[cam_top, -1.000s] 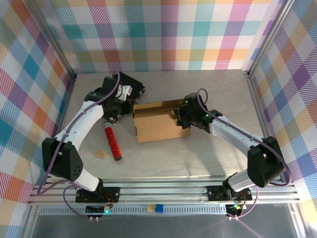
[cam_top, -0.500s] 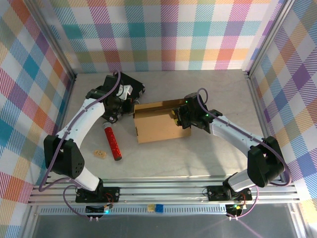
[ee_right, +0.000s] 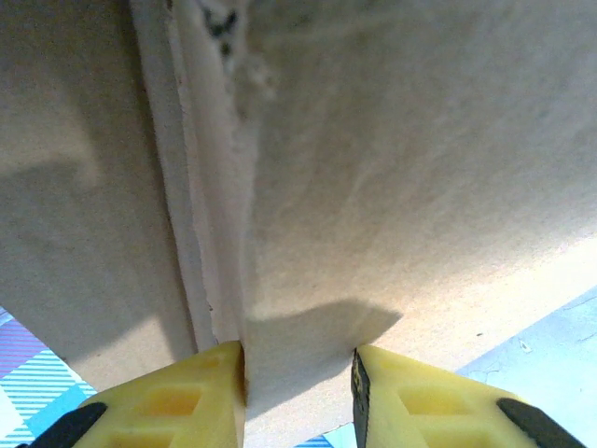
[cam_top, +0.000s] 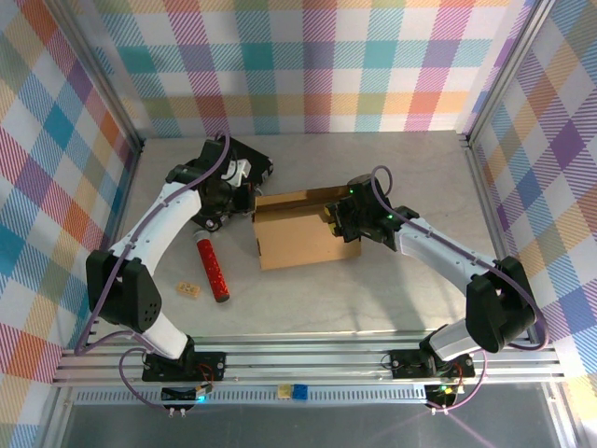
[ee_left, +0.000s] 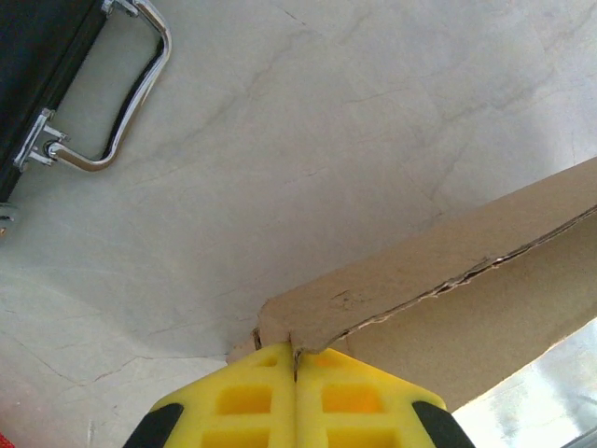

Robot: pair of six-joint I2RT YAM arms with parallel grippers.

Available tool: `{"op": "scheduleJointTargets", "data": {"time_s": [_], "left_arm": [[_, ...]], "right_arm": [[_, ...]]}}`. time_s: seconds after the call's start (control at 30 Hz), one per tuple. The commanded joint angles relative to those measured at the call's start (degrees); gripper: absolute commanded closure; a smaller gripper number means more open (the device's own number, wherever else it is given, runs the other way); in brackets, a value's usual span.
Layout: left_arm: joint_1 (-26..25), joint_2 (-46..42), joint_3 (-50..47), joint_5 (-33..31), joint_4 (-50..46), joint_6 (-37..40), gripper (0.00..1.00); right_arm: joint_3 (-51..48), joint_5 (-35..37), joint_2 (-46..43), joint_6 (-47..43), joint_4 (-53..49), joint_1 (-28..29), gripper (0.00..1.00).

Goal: Fold the paper box

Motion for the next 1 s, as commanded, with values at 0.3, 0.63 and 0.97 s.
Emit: {"op": "scheduleJointTargets", "data": {"time_s": [0.3,0.63,0.97], "left_arm": [[-2.2,1.4,0.6,2.5,-0.3,-6.6,1.00],[-2.9,1.8,0.3,2.8,0.7,-8.5,1.00],[-3.2,1.1,-0.4,3.0,0.4,-7.5,1.00]], "right_arm": [[-0.4,-0.4,2.0,-1.9,-5.4,0.9,0.67],[-0.2,-0.4,2.3,-1.8,-5.3,1.0,0.67],[-0.4,0.2,1.9,-1.8,-5.3,1.0,0.67]]}}
